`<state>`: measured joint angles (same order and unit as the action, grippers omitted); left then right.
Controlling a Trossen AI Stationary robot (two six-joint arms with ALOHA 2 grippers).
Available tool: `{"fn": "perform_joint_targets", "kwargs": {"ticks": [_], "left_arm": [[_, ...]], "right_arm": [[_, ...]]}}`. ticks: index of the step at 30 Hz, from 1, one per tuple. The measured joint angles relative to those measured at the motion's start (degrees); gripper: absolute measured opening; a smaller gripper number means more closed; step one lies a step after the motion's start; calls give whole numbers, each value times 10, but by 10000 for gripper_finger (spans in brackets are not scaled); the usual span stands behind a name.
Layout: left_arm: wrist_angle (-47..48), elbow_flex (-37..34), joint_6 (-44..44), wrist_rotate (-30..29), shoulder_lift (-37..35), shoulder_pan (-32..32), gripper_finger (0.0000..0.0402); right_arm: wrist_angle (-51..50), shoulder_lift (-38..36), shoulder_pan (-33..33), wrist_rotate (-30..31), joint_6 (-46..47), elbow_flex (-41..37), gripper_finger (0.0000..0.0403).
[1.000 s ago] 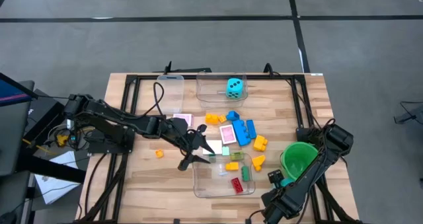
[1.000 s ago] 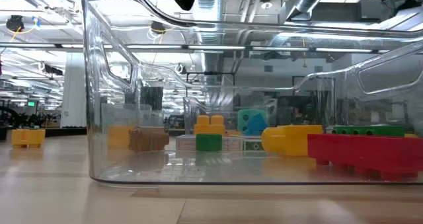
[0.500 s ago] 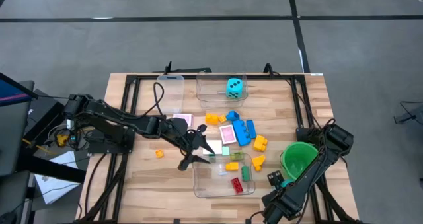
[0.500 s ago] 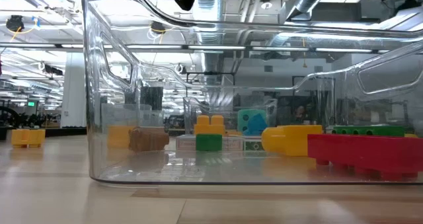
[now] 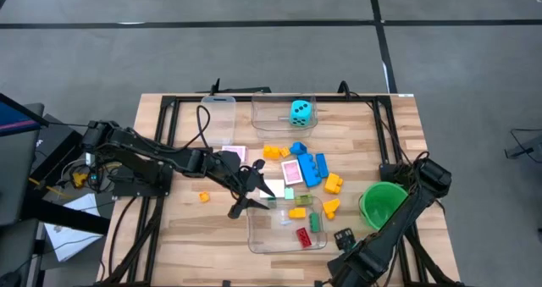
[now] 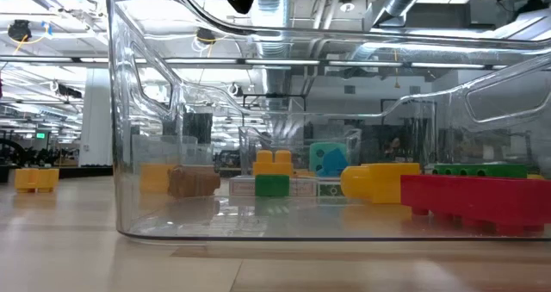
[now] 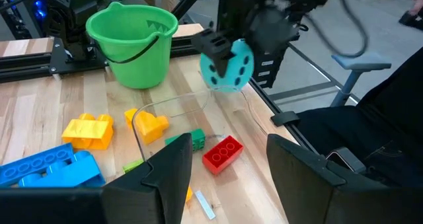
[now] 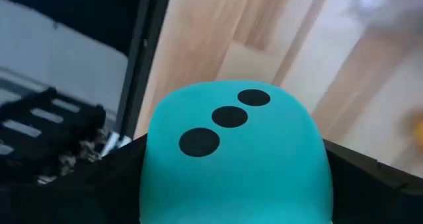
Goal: Pick & Place Toys
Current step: Put the light blue die into the top transparent bin
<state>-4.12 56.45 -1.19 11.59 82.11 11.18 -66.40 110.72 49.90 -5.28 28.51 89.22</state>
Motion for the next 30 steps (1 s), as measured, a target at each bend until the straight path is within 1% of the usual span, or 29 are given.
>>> {"fn": "perform_joint_targets", "kwargs": {"ticks": [3, 8, 12, 13, 15, 18, 21, 24, 25, 27, 28, 30], "left_arm": [[0, 0, 0, 0, 0, 0, 191], [1, 0, 0, 0, 0, 0, 191], [22, 0, 1, 0, 0, 0, 191], [32, 0, 2, 0, 0, 0, 191], [55, 0, 8, 0, 0, 0, 191], [89, 0, 23, 0, 0, 0, 191], [119, 0, 39, 0, 0, 0, 191], [148, 0, 49, 0, 0, 0, 191], [156, 0, 49, 0, 0, 0, 191], [169, 0, 50, -7, 0, 0, 191], [175, 0, 51, -12, 0, 0, 191], [188, 0, 54, -21, 0, 0, 191]], "right_arm": [[-43, 0, -3, 39, 0, 56, 348], [-148, 0, -5, 134, 4, 177, 360], [-229, 0, -5, 244, 0, 265, 358], [-239, 0, -6, 279, -2, 282, 357], [-228, -11, -12, 335, -32, 296, 358], [-230, -46, -29, 408, -63, 297, 362], [-234, -91, -58, 491, -71, 273, 362], [-188, -143, -99, 551, -106, 243, 362], [-163, -164, -116, 564, -124, 227, 362], [-85, -202, -155, 569, -179, 189, 362], [-37, -221, -177, 564, -212, 165, 362], [62, -257, -225, 533, -277, 109, 362]]}}
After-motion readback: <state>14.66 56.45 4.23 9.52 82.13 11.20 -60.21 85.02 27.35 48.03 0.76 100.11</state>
